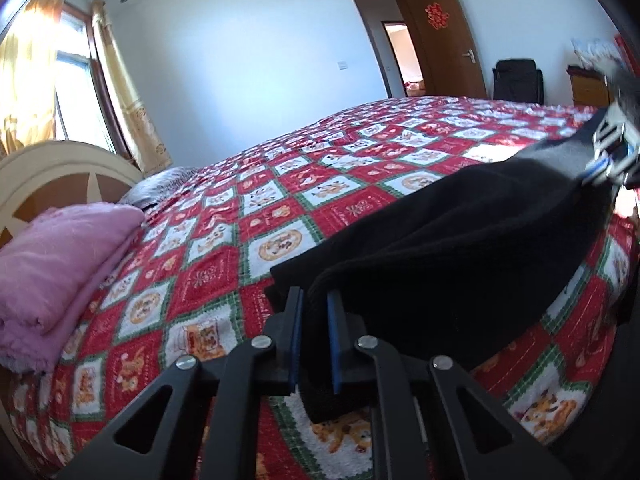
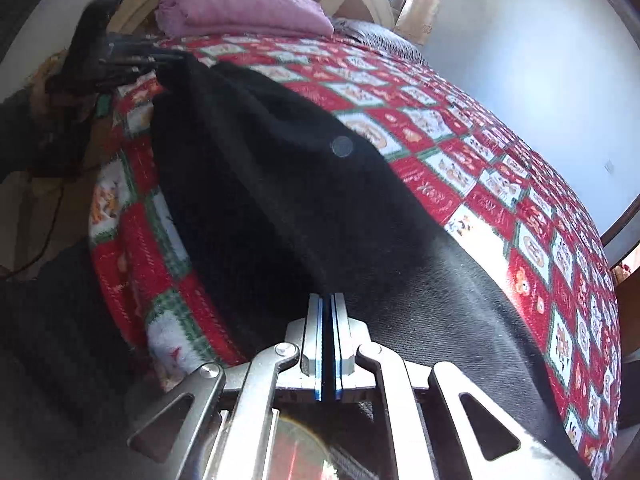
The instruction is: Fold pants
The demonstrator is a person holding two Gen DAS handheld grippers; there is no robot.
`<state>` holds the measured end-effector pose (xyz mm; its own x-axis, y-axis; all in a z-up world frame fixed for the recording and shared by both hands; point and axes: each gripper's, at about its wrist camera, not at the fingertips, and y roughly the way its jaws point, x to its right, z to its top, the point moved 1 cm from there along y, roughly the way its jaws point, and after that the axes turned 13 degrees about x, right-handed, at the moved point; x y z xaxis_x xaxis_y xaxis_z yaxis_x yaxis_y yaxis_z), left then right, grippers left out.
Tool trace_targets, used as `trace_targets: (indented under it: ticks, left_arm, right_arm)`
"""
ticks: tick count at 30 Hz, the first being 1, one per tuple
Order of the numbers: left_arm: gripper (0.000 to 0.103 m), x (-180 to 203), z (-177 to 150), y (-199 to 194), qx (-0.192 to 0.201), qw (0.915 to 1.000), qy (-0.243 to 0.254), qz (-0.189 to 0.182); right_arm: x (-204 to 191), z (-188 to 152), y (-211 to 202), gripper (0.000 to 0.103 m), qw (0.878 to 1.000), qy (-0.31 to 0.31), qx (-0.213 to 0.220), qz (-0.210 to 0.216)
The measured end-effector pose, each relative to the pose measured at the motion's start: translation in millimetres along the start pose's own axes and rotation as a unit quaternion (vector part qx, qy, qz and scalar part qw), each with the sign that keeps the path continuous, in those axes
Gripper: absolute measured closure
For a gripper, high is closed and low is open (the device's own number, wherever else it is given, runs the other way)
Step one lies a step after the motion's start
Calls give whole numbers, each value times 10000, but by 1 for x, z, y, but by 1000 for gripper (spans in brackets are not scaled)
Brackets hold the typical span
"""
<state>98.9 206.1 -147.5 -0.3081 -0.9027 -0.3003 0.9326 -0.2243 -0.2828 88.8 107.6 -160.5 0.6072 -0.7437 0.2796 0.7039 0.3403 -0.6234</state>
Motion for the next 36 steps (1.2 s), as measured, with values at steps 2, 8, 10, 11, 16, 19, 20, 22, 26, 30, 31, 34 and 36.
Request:
trace_targets:
  ticks: [2, 8, 10, 11, 16, 19, 20, 22, 26, 30, 31, 34, 36]
  left_arm:
    - [90, 0, -2, -1, -9, 10000, 41, -31]
    - [89, 9, -26, -2, -185, 9994, 280, -8]
    - [89, 9, -29, -6, -180, 9994, 298, -5]
    - [89, 9, -29, -8, -181, 9994, 296, -2]
    - [89, 10, -28, -11, -166, 9991, 376, 35]
    - [89, 10, -31, -12, -182, 9992, 360, 46]
    - [87, 9, -32, -13, -187, 9991, 374, 78]
    - [82, 7, -34, -15, -211, 9988, 403, 176]
    - [58, -5, -42, -19, -280, 9980, 409, 397]
    - [53, -17, -55, -22, -543, 9937, 666, 717]
    - [53, -21, -60, -23, -646, 9920, 735, 798]
    - [53, -41, -69, -31, -819, 9895, 505, 1075]
    - [53, -51, -64, -37, -729, 9897, 194, 1219]
  right_arm:
    - [-7, -1, -12, 100, 9999, 0, 28, 134]
    - [-18, -25, 20, 100, 9991, -156, -380, 46]
    - [-15, -26, 19, 100, 9993, 27, -350, 97]
    - [-15, -24, 17, 100, 9993, 70, -341, 133]
    - [-20, -26, 10, 100, 9989, 13, -378, 260]
    - [-21, -29, 10, 100, 9988, 55, -387, 278]
    - [-21, -29, 9, 100, 9989, 64, -378, 274]
    - [-20, -30, 12, 100, 9986, 16, -446, 300]
    - [-24, -30, 12, 99, 9985, -213, -447, 245]
    - [-21, -31, 9, 98, 9982, -170, -481, 301]
    - [-19, -32, 8, 98, 9981, -107, -499, 333]
    - [-12, -33, 5, 98, 9976, 82, -550, 421]
    - [-5, -33, 3, 98, 9970, 248, -551, 473]
